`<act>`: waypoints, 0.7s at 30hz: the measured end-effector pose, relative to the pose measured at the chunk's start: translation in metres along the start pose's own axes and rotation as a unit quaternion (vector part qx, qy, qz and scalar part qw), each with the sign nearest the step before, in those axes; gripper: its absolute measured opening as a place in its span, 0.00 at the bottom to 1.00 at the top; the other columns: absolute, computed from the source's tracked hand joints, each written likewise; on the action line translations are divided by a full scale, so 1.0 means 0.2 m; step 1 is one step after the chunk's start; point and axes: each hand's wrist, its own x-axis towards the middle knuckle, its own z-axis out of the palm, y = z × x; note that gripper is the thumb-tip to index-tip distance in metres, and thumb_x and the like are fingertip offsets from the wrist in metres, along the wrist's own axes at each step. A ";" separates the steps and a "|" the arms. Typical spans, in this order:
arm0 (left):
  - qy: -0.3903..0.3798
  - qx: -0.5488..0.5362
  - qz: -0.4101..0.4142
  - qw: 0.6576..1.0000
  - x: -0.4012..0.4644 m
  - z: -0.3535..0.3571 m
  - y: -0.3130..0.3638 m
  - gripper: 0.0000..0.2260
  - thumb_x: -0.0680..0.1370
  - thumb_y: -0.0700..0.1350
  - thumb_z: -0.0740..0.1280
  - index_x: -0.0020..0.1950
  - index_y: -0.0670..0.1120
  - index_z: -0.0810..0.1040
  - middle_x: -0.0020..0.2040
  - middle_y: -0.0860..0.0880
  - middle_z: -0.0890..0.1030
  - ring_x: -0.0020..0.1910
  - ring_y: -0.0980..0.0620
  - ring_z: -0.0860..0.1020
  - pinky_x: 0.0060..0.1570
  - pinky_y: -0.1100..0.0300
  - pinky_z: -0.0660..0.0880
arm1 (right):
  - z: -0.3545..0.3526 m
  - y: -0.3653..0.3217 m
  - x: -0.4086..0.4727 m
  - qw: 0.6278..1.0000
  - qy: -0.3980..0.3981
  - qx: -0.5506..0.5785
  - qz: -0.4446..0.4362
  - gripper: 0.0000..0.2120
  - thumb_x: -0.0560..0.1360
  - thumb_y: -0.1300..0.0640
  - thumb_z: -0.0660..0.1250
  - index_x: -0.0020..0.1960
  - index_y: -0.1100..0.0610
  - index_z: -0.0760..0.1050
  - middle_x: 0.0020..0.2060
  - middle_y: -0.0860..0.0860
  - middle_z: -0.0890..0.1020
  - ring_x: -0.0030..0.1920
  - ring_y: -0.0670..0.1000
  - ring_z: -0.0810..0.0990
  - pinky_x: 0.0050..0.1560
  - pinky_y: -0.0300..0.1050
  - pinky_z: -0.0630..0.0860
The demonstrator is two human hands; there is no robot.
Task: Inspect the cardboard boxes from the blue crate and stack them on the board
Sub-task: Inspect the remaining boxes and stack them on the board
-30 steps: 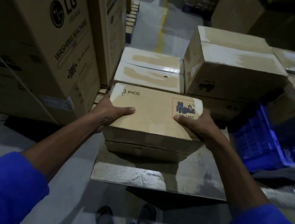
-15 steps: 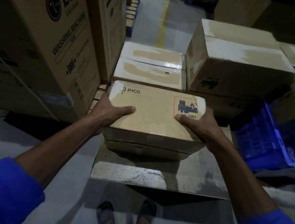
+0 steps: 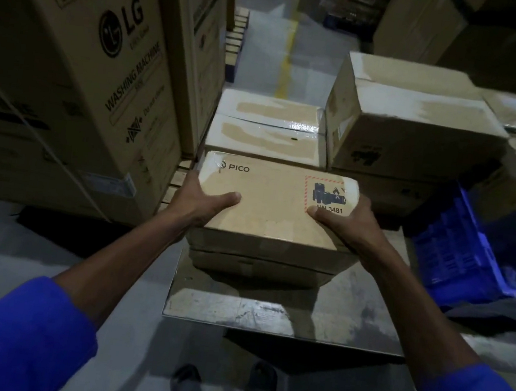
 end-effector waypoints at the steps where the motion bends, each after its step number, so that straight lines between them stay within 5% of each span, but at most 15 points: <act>1: 0.000 -0.008 -0.005 1.000 -0.03 0.00 0.01 0.41 0.59 0.62 0.83 0.68 0.50 0.76 0.59 0.50 0.83 0.57 0.49 0.82 0.57 0.47 0.81 | -0.01 -0.03 -0.05 1.000 -0.008 0.016 -0.009 0.54 0.53 0.30 0.84 0.72 0.49 0.70 0.59 0.48 0.85 0.58 0.50 0.85 0.56 0.54 0.84; 4: -0.016 -0.042 -0.004 0.999 -0.09 0.00 0.02 0.27 0.70 0.49 0.81 0.66 0.49 0.76 0.57 0.49 0.83 0.56 0.48 0.82 0.57 0.46 0.81 | 0.00 -0.14 -0.22 0.996 -0.029 0.080 -0.037 0.32 0.71 0.36 0.74 0.69 0.52 0.74 0.57 0.50 0.86 0.56 0.51 0.86 0.52 0.47 0.82; 6: -0.007 -0.058 0.009 0.998 -0.13 0.00 -0.01 0.26 0.73 0.50 0.79 0.66 0.50 0.71 0.56 0.52 0.80 0.55 0.51 0.80 0.52 0.52 0.81 | 0.00 -0.18 -0.32 0.992 -0.002 0.126 -0.033 0.23 0.79 0.37 0.64 0.66 0.51 0.74 0.56 0.51 0.85 0.54 0.52 0.86 0.50 0.46 0.81; 8: 0.025 -0.081 0.016 0.996 -0.16 -0.02 -0.04 0.27 0.75 0.59 0.74 0.67 0.51 0.67 0.58 0.51 0.79 0.53 0.52 0.80 0.48 0.53 0.81 | -0.01 -0.18 -0.40 0.983 0.022 0.178 -0.036 0.25 0.80 0.35 0.58 0.65 0.52 0.75 0.57 0.54 0.85 0.55 0.56 0.86 0.53 0.55 0.82; 12: 0.013 -0.168 -0.034 0.985 -0.16 -0.08 -0.10 0.44 0.65 0.82 0.62 0.68 0.50 0.78 0.59 0.44 0.85 0.57 0.41 0.84 0.58 0.39 0.80 | -0.04 -0.15 -0.50 0.961 0.052 0.269 0.032 0.30 0.82 0.31 0.50 0.58 0.51 0.80 0.55 0.57 0.85 0.58 0.60 0.83 0.58 0.64 0.80; 14: -0.011 -0.198 -0.062 0.978 -0.18 -0.09 -0.10 0.36 0.71 0.76 0.61 0.64 0.50 0.83 0.56 0.42 0.86 0.55 0.40 0.84 0.57 0.41 0.81 | -0.03 -0.14 -0.51 0.963 0.013 0.267 0.044 0.32 0.82 0.31 0.49 0.56 0.53 0.82 0.49 0.57 0.87 0.53 0.59 0.85 0.52 0.59 0.80; 17: -0.046 -0.255 -0.092 0.961 -0.18 -0.08 -0.10 0.19 0.81 0.55 0.60 0.56 0.43 0.84 0.45 0.40 0.85 0.40 0.43 0.83 0.43 0.52 0.78 | -0.04 -0.12 -0.53 0.961 -0.020 0.269 0.058 0.24 0.85 0.38 0.54 0.51 0.53 0.82 0.40 0.54 0.87 0.45 0.56 0.85 0.50 0.56 0.79; 21: -0.084 -0.301 -0.120 0.942 -0.18 -0.11 -0.12 0.21 0.69 0.42 0.61 0.60 0.37 0.77 0.51 0.37 0.83 0.46 0.40 0.81 0.44 0.51 0.78 | -0.08 -0.06 -0.53 0.941 -0.067 0.328 0.052 0.17 0.83 0.51 0.57 0.45 0.53 0.81 0.39 0.56 0.82 0.40 0.54 0.81 0.45 0.53 0.74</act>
